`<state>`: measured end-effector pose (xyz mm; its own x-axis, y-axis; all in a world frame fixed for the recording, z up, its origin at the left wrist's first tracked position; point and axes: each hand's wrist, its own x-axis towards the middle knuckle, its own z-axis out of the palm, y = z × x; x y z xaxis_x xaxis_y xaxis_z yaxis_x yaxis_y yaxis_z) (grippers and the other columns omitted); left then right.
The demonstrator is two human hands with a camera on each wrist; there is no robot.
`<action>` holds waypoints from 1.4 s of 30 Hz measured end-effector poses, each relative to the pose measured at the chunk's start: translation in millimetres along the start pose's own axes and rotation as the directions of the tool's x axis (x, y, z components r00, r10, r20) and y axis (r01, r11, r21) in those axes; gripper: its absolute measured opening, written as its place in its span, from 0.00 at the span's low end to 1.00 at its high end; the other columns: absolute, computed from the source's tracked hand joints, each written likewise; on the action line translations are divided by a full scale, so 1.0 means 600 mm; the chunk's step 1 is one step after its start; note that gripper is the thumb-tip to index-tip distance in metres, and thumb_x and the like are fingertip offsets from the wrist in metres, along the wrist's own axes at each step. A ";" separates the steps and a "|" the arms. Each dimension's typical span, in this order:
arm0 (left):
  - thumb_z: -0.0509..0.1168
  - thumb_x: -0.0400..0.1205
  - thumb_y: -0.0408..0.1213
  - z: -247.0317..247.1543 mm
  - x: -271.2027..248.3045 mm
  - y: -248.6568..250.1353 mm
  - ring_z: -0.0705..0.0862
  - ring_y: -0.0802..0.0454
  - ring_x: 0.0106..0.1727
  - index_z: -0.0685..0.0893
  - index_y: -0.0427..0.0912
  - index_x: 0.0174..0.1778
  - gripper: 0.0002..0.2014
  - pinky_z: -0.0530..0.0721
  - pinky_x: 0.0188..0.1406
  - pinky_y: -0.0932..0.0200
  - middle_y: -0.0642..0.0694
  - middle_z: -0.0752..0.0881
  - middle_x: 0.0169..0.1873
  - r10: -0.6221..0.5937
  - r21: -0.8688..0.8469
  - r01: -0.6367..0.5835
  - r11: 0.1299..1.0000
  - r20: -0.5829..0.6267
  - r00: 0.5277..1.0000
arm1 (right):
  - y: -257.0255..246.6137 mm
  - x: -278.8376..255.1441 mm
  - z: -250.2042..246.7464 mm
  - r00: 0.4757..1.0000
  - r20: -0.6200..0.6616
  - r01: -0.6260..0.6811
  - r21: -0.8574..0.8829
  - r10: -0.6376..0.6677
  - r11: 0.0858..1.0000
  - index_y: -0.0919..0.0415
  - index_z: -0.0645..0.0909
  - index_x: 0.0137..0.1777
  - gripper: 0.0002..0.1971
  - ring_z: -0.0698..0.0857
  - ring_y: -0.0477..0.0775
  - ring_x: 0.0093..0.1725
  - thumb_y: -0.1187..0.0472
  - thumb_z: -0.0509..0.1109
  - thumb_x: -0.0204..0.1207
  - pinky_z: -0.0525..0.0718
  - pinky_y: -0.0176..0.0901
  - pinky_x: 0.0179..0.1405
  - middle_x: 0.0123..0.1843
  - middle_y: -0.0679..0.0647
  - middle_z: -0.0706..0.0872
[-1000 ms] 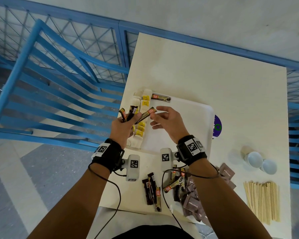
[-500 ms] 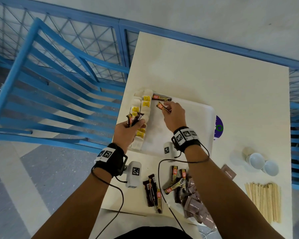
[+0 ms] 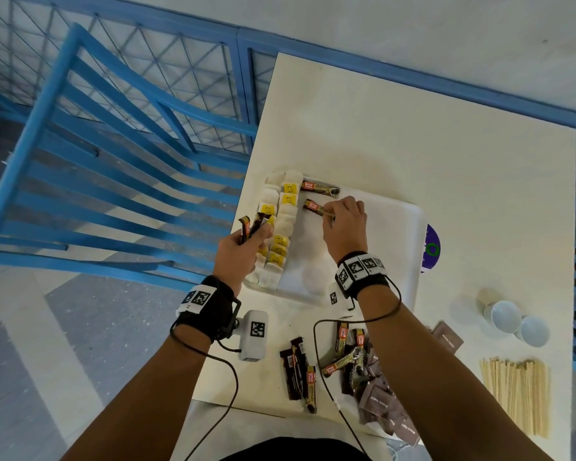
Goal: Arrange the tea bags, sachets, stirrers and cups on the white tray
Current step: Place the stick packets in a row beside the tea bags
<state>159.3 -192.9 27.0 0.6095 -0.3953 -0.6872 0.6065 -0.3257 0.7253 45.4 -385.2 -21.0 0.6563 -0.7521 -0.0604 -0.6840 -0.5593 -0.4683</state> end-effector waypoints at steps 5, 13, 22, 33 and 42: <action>0.69 0.86 0.42 -0.004 0.006 0.005 0.65 0.59 0.22 0.91 0.39 0.48 0.10 0.60 0.16 0.67 0.49 0.76 0.31 -0.032 -0.010 0.033 0.999 0.037 0.999 | -0.004 0.028 0.007 1.000 -0.012 0.030 0.085 -0.029 0.996 0.66 0.87 0.54 0.08 0.77 0.64 0.56 0.71 0.70 0.78 0.82 0.58 0.59 0.54 0.60 0.83; 0.69 0.86 0.40 -0.008 0.011 0.003 0.64 0.59 0.22 0.91 0.40 0.47 0.09 0.61 0.15 0.67 0.50 0.74 0.30 -0.054 -0.012 0.054 0.998 0.022 0.998 | -0.011 0.049 0.011 0.998 -0.010 0.057 0.105 -0.056 0.993 0.67 0.87 0.53 0.06 0.76 0.64 0.57 0.71 0.70 0.79 0.82 0.54 0.59 0.54 0.61 0.82; 0.69 0.86 0.39 -0.007 0.012 0.000 0.64 0.57 0.23 0.92 0.37 0.52 0.10 0.60 0.16 0.66 0.49 0.74 0.30 -0.061 -0.017 0.061 0.998 0.030 0.998 | -0.014 0.041 0.008 0.998 -0.028 0.058 0.063 -0.056 0.996 0.66 0.86 0.57 0.11 0.77 0.65 0.58 0.69 0.74 0.75 0.82 0.58 0.61 0.56 0.61 0.81; 0.60 0.91 0.31 -0.004 0.003 0.001 0.73 0.53 0.28 0.88 0.35 0.63 0.12 0.65 0.21 0.63 0.44 0.84 0.38 -0.049 -0.029 0.057 0.998 0.213 0.976 | -0.015 0.037 0.006 0.997 -0.051 0.060 0.076 -0.056 0.995 0.62 0.84 0.56 0.11 0.77 0.62 0.57 0.70 0.72 0.74 0.82 0.58 0.59 0.56 0.59 0.80; 0.66 0.88 0.32 0.009 -0.003 0.008 0.65 0.53 0.25 0.82 0.36 0.62 0.08 0.64 0.21 0.63 0.39 0.92 0.43 0.021 0.059 -0.038 0.997 0.268 0.963 | -0.103 -0.005 -0.057 0.945 0.325 -0.200 0.471 0.042 0.859 0.56 0.88 0.47 0.16 0.81 0.42 0.27 0.45 0.67 0.84 0.80 0.33 0.34 0.31 0.48 0.87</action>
<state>158.5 -198.2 32.0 0.4633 -0.6174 -0.6357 0.5513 -0.3608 0.7523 74.7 -360.2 38.0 0.6947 -0.6210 -0.3630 -0.5689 -0.1655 -0.8056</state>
